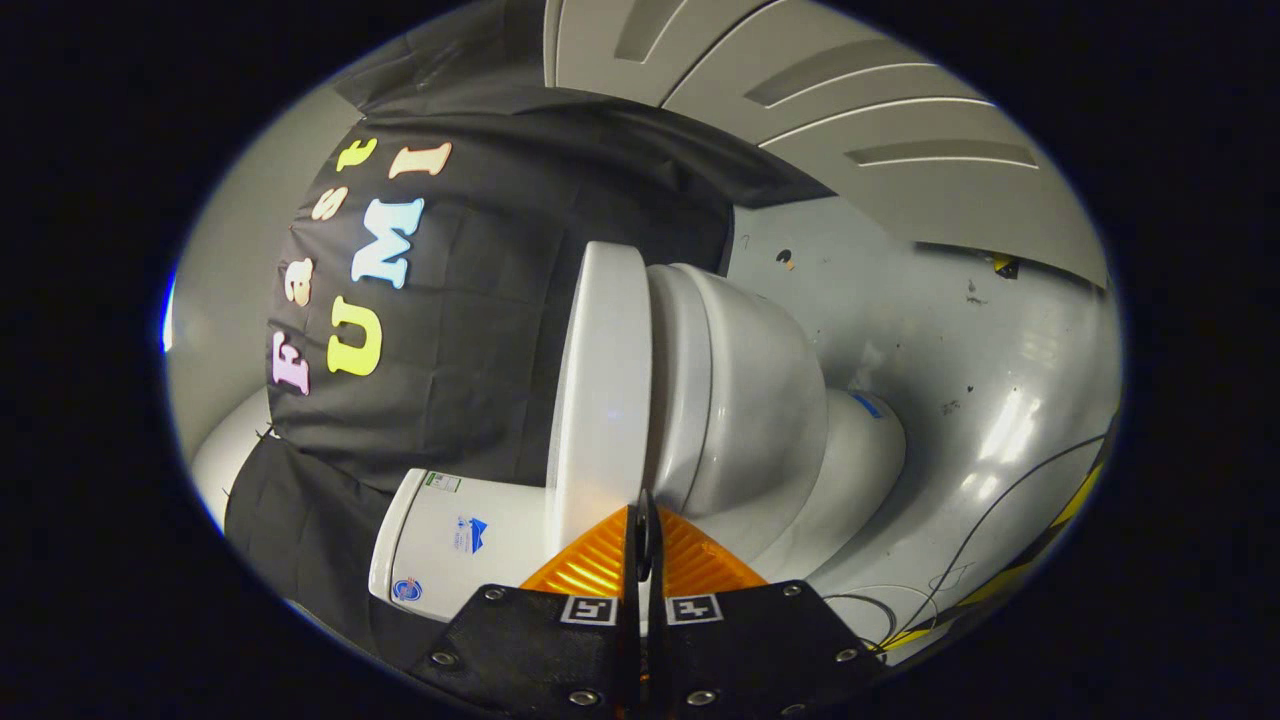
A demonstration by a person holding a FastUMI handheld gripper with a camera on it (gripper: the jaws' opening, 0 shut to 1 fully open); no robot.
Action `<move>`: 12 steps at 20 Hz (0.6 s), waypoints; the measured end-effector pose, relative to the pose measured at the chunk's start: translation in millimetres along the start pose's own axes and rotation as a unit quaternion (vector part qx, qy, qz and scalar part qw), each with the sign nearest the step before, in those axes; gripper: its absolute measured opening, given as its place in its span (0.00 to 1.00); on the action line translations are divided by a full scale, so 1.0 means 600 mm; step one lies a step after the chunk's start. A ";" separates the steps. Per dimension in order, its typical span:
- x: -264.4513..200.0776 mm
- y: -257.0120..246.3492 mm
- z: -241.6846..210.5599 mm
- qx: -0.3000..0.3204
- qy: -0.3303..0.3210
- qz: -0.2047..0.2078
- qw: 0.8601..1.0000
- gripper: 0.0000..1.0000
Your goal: Open the toilet lid.
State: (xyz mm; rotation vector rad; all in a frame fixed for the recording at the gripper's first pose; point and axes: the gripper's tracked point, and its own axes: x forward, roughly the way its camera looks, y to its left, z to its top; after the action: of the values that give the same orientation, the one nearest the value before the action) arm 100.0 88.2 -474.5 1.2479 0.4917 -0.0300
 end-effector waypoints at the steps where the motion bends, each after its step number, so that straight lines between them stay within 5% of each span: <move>1: -0.003 -0.001 0.004 -0.007 -0.004 -0.004 1.000 0.01; 12: -0.016 0.026 0.005 -0.082 0.001 -0.053 0.995 0.00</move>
State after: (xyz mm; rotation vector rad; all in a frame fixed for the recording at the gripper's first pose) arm 97.1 88.5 -456.0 1.0610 0.5511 -0.0758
